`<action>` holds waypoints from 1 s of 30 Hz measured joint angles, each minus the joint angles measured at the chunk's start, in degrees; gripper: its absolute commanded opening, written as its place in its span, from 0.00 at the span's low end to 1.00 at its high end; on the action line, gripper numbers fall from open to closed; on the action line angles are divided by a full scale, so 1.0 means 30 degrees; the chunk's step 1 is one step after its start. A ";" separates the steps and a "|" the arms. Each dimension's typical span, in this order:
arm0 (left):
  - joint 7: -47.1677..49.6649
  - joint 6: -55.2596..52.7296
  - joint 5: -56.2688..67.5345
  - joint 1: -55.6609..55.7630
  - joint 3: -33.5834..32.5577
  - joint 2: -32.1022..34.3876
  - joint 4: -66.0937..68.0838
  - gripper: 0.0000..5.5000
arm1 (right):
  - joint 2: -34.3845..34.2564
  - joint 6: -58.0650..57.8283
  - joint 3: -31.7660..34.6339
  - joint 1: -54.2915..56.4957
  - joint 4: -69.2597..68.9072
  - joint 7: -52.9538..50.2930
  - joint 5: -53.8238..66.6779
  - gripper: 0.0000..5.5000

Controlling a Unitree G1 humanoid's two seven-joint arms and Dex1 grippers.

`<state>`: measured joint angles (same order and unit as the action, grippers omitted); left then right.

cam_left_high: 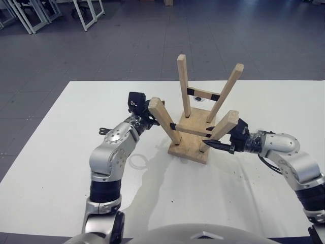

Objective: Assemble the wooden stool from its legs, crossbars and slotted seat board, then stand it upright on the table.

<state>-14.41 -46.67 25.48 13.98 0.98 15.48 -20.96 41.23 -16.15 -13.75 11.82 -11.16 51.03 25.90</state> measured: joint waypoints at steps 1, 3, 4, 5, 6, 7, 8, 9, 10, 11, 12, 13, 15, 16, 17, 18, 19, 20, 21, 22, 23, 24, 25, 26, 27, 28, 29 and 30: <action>-0.0563 -0.0815 0.0013 -0.0561 0.0716 0.1092 -0.0400 0.37 | 0.0026 -0.0001 0.0012 -0.0006 0.0030 0.0005 0.0025 0.37; -0.2327 -0.2268 0.0041 -0.1569 0.2487 0.3201 -0.0881 0.37 | 0.0049 -0.0017 -0.0045 -0.0169 0.0144 -0.0031 0.0020 0.37; -0.4105 -0.2505 0.0571 -0.1753 0.3857 0.3849 -0.1147 0.37 | 0.0035 -0.0022 -0.0216 -0.0235 0.0151 -0.0219 0.0011 0.37; -0.5275 -0.2528 0.1168 -0.1878 0.4991 0.3719 -0.1382 0.37 | -0.0025 -0.0022 -0.0258 -0.0313 0.0072 -0.0337 0.0009 0.37; -0.5426 -0.2366 0.1015 -0.1875 0.5006 0.3813 -0.1161 0.37 | -0.0032 -0.0021 -0.0256 -0.0412 -0.0020 -0.0398 0.0013 0.37; -0.5424 -0.2233 0.0649 -0.1877 0.4749 0.4372 -0.0575 0.37 | -0.0029 -0.0019 -0.0247 -0.0586 -0.0244 -0.0567 0.0025 0.37; -0.5410 -0.2188 0.0184 -0.1919 0.4525 0.4955 -0.0090 0.37 | -0.0027 -0.0022 -0.0232 -0.0711 -0.0424 -0.0676 0.0038 0.37; -0.5430 -0.2140 0.0000 -0.2016 0.4359 0.5261 0.0151 0.37 | -0.0015 -0.0030 -0.0214 -0.0857 -0.0610 -0.0746 0.0039 0.37; -0.5433 -0.2094 -0.0192 -0.2186 0.4218 0.5536 0.0207 0.37 | -0.0016 -0.0087 -0.0224 -0.1017 -0.0877 -0.0881 0.0040 0.37; -0.5438 -0.2086 -0.0225 -0.2273 0.4170 0.5550 0.0205 0.37 | -0.0016 -0.0173 -0.0231 -0.1101 -0.1081 -0.0990 0.0042 0.37; -0.5430 -0.2086 -0.0216 -0.2331 0.4147 0.5478 0.0194 0.36 | -0.0016 -0.0304 -0.0241 -0.1130 -0.1219 -0.1058 0.0041 0.44; -0.5388 -0.2096 -0.0202 -0.2371 0.4132 0.5304 0.0118 0.36 | 0.0006 -0.0642 -0.0320 -0.1126 -0.1320 -0.1122 -0.0036 0.46; -0.5094 -0.2182 -0.0132 -0.2584 0.4117 0.4653 -0.0453 0.36 | -0.0003 -0.2895 -0.1911 -0.2583 -0.0348 -0.0970 -0.0884 0.54; -0.4961 -0.2265 -0.0133 -0.2601 0.4139 0.4449 -0.0509 0.36 | -0.0101 -0.2940 -0.2029 -0.2658 -0.0615 -0.0806 -0.0878 0.58; -0.4747 -0.2286 -0.0153 -0.2653 0.4153 0.4257 -0.0660 0.36 | -0.0123 -0.3059 -0.2033 -0.2539 -0.0547 -0.0726 -0.1093 0.60; -0.4629 -0.2293 -0.0182 -0.2808 0.4153 0.4181 -0.0754 0.36 | -0.0148 -0.3129 -0.2013 -0.2411 -0.0492 -0.0725 -0.1248 0.64; -0.4599 -0.2320 -0.0182 -0.3000 0.4175 0.4086 -0.0897 0.36 | -0.0171 -0.3189 -0.1882 -0.2239 -0.0340 -0.0707 -0.1469 0.68; -0.4590 -0.2342 -0.0176 -0.3070 0.4213 0.3980 -0.0990 0.36 | -0.0167 -0.3290 -0.1696 -0.2130 -0.0237 -0.0701 -0.1607 0.71; -0.4541 -0.2414 -0.0178 -0.3098 0.4217 0.3968 -0.1110 0.36 | -0.0128 -0.3387 -0.1443 -0.2095 -0.0195 -0.0701 -0.1735 0.74; -0.4472 -0.2478 -0.0180 -0.3127 0.4210 0.3961 -0.1217 0.36 | -0.0079 -0.3415 -0.1220 -0.2097 -0.0159 -0.0706 -0.1839 0.77; -0.4311 -0.2562 -0.0182 -0.3204 0.4211 0.3850 -0.1424 0.36 | -0.0043 -0.3421 -0.0727 -0.2095 -0.0115 -0.0859 -0.1879 0.77; -0.4142 -0.2666 -0.0200 -0.3273 0.4216 0.3664 -0.1479 0.36 | -0.0045 -0.3422 -0.0257 -0.2108 -0.0115 -0.1086 -0.1894 0.77; -0.3930 -0.2695 -0.0317 -0.3324 0.4302 0.3474 -0.1496 0.36 | -0.0012 -0.3465 0.0291 -0.2237 -0.0247 -0.1281 -0.1886 0.77; -0.3636 -0.2695 -0.0550 -0.3371 0.4521 0.3198 -0.1496 0.36 | 0.0227 -0.3816 0.1268 -0.2654 -0.0702 -0.1513 -0.1802 0.77; -0.3310 -0.2669 -0.0712 -0.3463 0.4765 0.2985 -0.1487 0.36 | 0.0702 -0.4166 0.2176 -0.3046 -0.1145 -0.1610 -0.1645 0.77; -0.3054 -0.2593 -0.1059 -0.3495 0.4938 0.2799 -0.1489 0.36 | 0.1158 -0.4904 0.3406 -0.3555 -0.1881 -0.1914 -0.1334 0.77; -0.2883 -0.2461 -0.1340 -0.3506 0.5105 0.2785 -0.1465 0.36 | 0.1275 -0.5967 0.4672 -0.3813 -0.2781 -0.2459 -0.0508 0.73; -0.2681 -0.2227 -0.1624 -0.3580 0.5288 0.2780 -0.1425 0.36 | 0.0920 -0.7437 0.6289 -0.3874 -0.4091 -0.3404 0.1020 0.73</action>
<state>-22.46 -53.36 20.61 3.24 16.85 23.82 -25.23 43.99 -38.46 5.12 0.20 -23.44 40.82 28.96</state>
